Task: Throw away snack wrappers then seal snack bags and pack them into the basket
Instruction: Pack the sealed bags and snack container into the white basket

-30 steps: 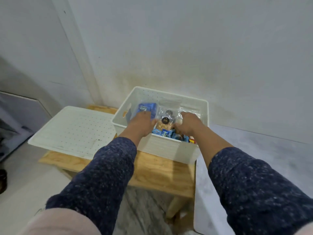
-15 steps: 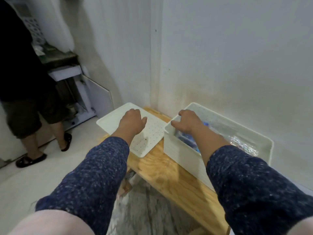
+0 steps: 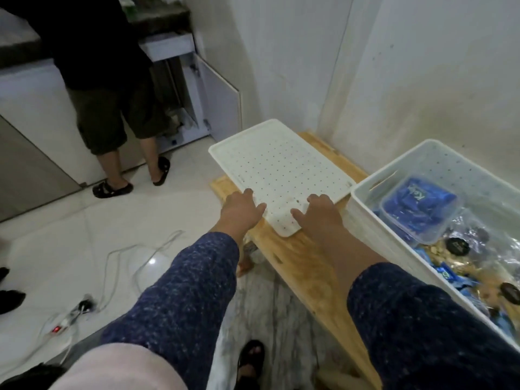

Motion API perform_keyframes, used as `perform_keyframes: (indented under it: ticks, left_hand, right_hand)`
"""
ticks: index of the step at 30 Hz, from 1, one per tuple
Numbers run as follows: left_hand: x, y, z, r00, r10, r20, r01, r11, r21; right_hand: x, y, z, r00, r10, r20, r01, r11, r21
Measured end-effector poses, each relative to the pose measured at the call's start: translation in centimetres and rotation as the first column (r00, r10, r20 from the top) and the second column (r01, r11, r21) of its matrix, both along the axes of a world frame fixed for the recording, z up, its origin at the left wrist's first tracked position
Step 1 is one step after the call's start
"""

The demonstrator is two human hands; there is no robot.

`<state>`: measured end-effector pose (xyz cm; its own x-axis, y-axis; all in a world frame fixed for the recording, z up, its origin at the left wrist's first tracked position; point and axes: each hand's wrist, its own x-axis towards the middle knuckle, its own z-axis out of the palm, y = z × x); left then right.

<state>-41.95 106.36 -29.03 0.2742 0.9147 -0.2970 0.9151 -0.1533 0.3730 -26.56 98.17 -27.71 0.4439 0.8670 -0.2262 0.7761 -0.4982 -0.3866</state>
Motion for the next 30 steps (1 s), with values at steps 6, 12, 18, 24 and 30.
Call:
perform_keyframes:
  ticks: [6, 12, 18, 24, 30]
  left_hand:
    - [2.1, 2.5, -6.8, 1.0, -0.005, -0.02, 0.004, 0.999, -0.048]
    - [3.3, 3.5, -8.4, 0.997, 0.074, -0.027, -0.075, 0.996, -0.039]
    - [3.0, 3.7, -8.2, 0.998, 0.06, -0.024, -0.062, 0.993, -0.097]
    - [1.8, 4.2, -7.4, 0.981, 0.075, 0.178, -0.047, 0.986, -0.157]
    - [1.0, 5.6, -4.9, 0.884, 0.199, 0.424, -0.108, 0.968, -0.228]
  right_hand:
    - [-0.2, 2.6, -6.4, 0.983, -0.159, 0.094, 0.174, 0.967, -0.186]
    - [-0.9, 5.1, -6.7, 0.919, -0.393, -0.023, 0.377, 0.896, -0.234]
    - [-0.5, 6.3, -6.1, 0.766, -0.588, -0.261, 0.564, 0.809, -0.166]
    - [-0.9, 5.7, -6.0, 0.691, -0.586, -0.424, 0.584, 0.798, -0.15]
    - [-1.8, 6.6, -3.1, 0.763, -0.478, -0.435, 0.517, 0.855, -0.034]
